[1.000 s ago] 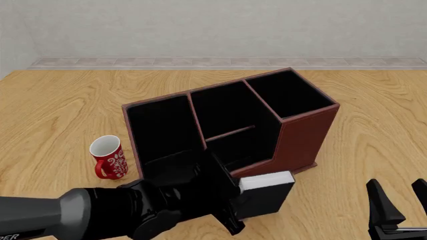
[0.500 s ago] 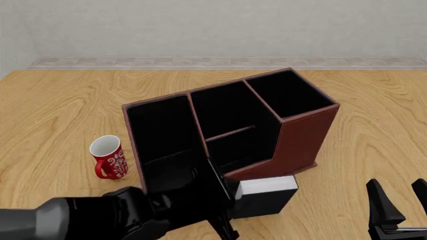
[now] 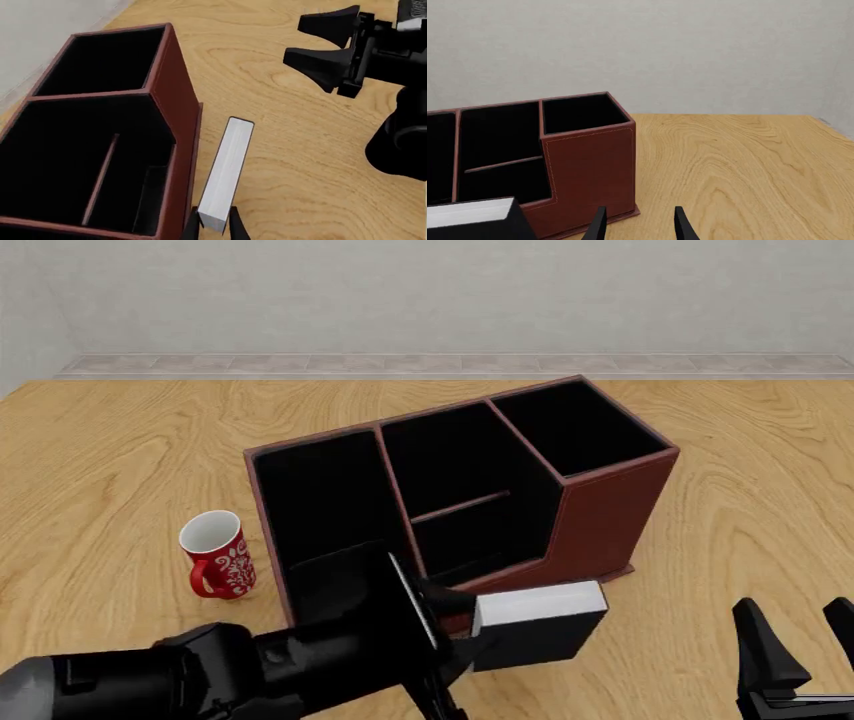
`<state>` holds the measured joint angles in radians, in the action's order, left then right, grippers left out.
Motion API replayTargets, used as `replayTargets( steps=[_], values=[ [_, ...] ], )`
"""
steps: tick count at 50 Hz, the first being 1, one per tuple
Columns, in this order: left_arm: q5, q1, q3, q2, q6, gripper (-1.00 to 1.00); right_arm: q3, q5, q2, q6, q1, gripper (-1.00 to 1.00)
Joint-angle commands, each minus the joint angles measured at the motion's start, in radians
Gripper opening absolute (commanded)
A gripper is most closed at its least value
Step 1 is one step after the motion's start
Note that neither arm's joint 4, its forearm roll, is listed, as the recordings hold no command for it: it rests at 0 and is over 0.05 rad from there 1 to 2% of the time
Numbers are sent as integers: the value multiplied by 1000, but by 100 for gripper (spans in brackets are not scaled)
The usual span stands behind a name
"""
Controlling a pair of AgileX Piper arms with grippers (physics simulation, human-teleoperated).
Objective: Pick up the book and place it in the back compartment of the caddy.
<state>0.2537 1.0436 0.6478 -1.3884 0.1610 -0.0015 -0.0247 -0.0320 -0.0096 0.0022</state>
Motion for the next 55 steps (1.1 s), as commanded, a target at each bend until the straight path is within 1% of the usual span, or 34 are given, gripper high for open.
replayTargets(
  steps=[1,4,7,11,17,19,22,25,31,33,39,43,45,47,50,55],
  values=[
    [-2,19,1,75,-17,-100,0,0,0,0,0,100],
    [-15,32,5,89,-33,-100,0,0,0,0,0,100],
    [-40,57,14,113,-107,-100,0,0,0,0,0,100],
    [-49,70,15,122,-99,-100,0,0,0,0,0,100],
    [-67,48,20,140,-138,-100,0,0,0,0,0,100],
    [-83,41,21,162,-173,-100,0,0,0,0,0,100],
    [-88,38,20,160,-161,-100,0,0,0,0,0,100],
    [-110,27,27,175,-176,-100,0,0,0,0,0,100],
    [-132,5,28,195,-181,-100,0,0,0,0,0,100],
    [-143,-2,26,206,-167,-100,0,0,0,0,0,100],
    [-209,-32,46,258,-160,-100,0,0,0,0,0,100],
    [-227,-42,54,271,-150,-100,0,0,-1,0,0,100],
    [-242,-48,65,275,-149,-100,0,0,0,0,0,100],
    [-261,-58,81,272,-134,-100,0,0,0,0,0,100],
    [-297,-62,121,280,-141,-100,0,0,0,0,0,100],
    [-331,-85,157,283,-136,-100,0,0,0,0,0,100]
  ],
)
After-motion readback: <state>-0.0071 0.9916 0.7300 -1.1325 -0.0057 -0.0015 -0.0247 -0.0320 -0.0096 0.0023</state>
